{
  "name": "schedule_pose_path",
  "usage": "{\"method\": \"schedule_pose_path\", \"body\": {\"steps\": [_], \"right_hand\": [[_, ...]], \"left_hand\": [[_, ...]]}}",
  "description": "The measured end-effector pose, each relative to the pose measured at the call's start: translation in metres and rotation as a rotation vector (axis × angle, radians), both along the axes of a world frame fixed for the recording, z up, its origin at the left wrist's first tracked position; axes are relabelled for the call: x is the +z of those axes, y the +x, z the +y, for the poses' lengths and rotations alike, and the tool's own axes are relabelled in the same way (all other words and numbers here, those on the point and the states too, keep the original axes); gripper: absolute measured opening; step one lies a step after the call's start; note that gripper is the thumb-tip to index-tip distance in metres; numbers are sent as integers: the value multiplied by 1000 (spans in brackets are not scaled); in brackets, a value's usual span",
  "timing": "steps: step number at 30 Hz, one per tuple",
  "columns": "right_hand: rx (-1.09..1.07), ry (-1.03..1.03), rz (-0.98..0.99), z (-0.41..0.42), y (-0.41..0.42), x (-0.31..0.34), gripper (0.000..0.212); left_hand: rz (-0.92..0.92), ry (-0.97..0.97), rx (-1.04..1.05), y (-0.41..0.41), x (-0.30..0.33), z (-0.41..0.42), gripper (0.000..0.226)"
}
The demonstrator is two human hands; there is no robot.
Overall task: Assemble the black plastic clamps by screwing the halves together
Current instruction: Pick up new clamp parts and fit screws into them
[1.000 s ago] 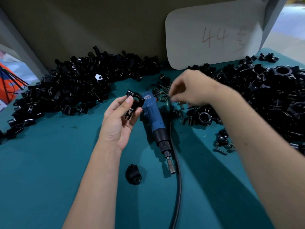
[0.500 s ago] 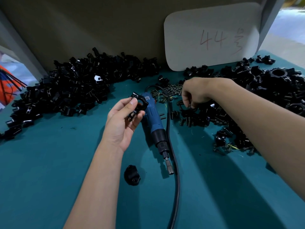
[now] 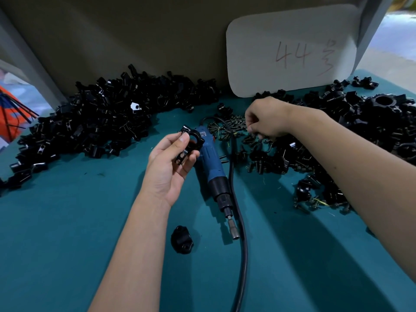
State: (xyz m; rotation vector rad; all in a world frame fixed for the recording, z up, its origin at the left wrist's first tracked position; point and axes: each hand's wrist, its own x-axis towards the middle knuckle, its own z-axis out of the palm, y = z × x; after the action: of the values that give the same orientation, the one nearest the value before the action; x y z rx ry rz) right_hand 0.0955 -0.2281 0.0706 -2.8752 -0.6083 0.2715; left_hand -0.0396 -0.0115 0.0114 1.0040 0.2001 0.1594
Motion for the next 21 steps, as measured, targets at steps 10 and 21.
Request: {"method": "schedule_pose_path", "body": {"steps": [10, 21], "right_hand": [[-24, -245, 60, 41, -21, -13, 39], [-51, -169, 127, 41, -26, -17, 35]], "left_hand": [[3, -11, 13, -1, 1, -1, 13], [-21, -48, 18, 1, -1, 3, 5]]}}
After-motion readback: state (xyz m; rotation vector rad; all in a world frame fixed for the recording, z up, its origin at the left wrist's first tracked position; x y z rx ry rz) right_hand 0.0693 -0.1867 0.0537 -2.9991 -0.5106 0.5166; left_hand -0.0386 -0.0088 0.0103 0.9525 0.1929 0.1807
